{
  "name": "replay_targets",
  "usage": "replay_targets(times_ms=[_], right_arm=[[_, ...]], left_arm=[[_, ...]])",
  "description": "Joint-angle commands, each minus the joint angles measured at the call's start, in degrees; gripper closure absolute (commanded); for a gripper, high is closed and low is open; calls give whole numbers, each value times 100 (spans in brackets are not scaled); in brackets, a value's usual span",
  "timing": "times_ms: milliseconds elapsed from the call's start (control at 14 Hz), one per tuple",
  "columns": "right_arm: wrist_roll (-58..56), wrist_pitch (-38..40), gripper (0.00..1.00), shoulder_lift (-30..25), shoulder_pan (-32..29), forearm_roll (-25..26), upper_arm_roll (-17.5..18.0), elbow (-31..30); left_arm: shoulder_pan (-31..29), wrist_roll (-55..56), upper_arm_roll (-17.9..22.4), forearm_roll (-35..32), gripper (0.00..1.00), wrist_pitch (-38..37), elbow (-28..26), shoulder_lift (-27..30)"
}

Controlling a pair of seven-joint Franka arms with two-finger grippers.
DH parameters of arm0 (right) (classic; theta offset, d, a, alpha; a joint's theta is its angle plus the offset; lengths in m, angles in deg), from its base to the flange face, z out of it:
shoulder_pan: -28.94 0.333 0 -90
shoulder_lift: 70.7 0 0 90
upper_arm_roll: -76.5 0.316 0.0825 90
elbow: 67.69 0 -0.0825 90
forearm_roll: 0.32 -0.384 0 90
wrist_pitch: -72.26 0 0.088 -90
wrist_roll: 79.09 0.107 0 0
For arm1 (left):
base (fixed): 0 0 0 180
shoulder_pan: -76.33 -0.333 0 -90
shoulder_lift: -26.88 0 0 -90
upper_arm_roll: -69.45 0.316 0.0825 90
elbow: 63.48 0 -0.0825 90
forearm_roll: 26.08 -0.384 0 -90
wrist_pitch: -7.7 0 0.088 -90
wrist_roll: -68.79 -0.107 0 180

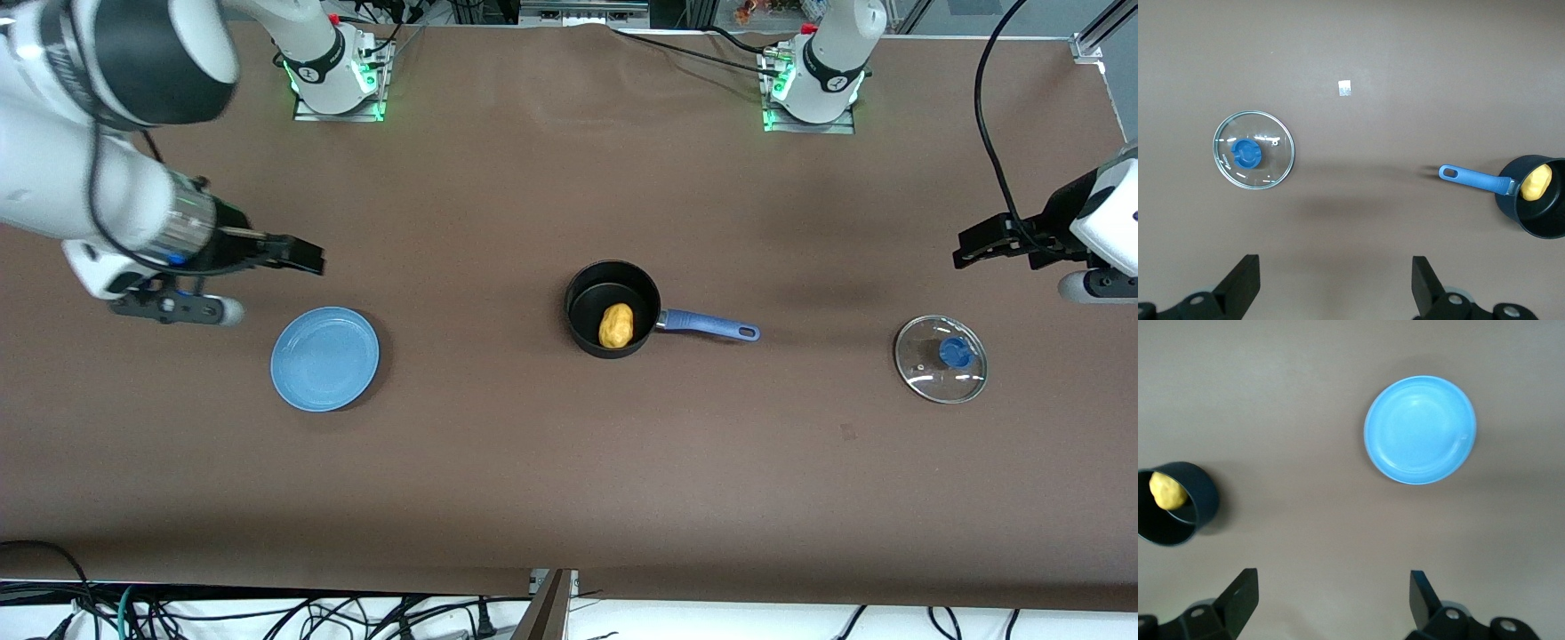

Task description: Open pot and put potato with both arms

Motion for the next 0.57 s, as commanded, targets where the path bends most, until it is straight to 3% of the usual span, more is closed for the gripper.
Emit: replay_targets(times_ms=[0, 214, 357, 500], right_arm=[[-541, 304, 0, -259, 61, 72, -329, -78], [-789, 279, 0, -644, 0, 405, -358, -507], [-789, 217, 0, -926, -236, 730, -7, -754], [-789, 104, 0, -1294, -823, 1055, 685, -1061]], left_arm=[[-56, 68, -59, -120, 0, -87, 38, -47], [-73, 68, -50, -120, 0, -87, 47, -56], [-82, 59, -24, -120, 0, -87, 56, -56], [-91, 50, -15, -120, 0, -87, 56, -56]])
